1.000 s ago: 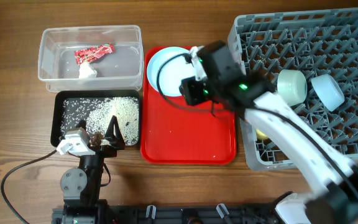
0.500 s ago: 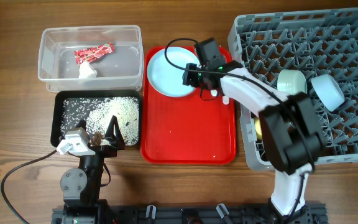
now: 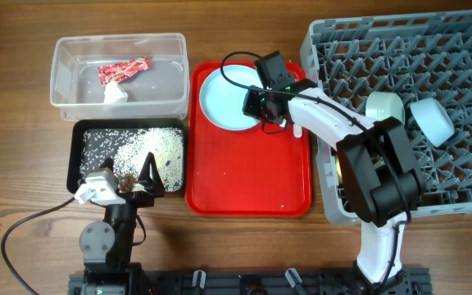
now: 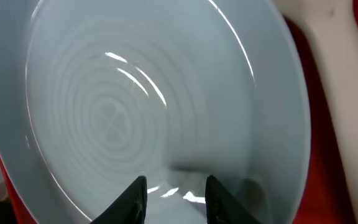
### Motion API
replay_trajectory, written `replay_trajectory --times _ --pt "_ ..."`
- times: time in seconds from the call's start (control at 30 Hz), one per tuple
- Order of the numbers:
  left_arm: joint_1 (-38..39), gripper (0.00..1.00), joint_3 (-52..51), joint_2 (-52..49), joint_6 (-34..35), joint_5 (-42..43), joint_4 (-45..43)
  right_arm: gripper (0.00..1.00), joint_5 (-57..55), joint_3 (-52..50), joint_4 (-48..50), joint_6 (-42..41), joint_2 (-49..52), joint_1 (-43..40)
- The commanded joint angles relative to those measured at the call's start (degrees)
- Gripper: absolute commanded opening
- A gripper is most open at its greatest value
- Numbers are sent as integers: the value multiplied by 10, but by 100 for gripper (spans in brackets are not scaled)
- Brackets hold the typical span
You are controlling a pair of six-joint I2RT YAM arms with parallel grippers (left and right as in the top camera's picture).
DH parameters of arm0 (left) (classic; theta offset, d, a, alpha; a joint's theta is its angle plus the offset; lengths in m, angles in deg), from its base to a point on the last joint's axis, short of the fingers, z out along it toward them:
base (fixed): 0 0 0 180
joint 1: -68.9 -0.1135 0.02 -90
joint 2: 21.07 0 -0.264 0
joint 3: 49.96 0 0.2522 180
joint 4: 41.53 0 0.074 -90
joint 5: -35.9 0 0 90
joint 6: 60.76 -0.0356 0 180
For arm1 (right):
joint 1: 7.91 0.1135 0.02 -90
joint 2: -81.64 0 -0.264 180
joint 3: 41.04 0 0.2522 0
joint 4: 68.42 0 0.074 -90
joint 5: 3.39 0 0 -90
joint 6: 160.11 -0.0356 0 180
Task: Sort waste into correct bins and load items into the dishwasher rack
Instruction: 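Move the right gripper to the light-blue plate on the red tray, then lift the light-blue plate with right gripper and stand it in the rack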
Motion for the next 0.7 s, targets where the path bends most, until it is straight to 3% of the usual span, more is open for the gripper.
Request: replay_trajectory --times 0.0,0.17,0.37,0.53,0.67 --pt "-4 100 -1 0 -1 5 4 33 16 -10 -61 13 -4 10" --pt "-4 100 -1 0 -1 5 4 33 16 -10 -144 30 -49 33" --pt "-4 100 -1 0 -1 5 4 39 -43 -10 -143 84 -122 61" --pt "-4 100 -1 0 -1 5 4 40 -63 -10 -167 -7 -185 38" --pt "-4 100 -1 0 -1 5 4 40 -84 -17 -195 -28 -180 17"
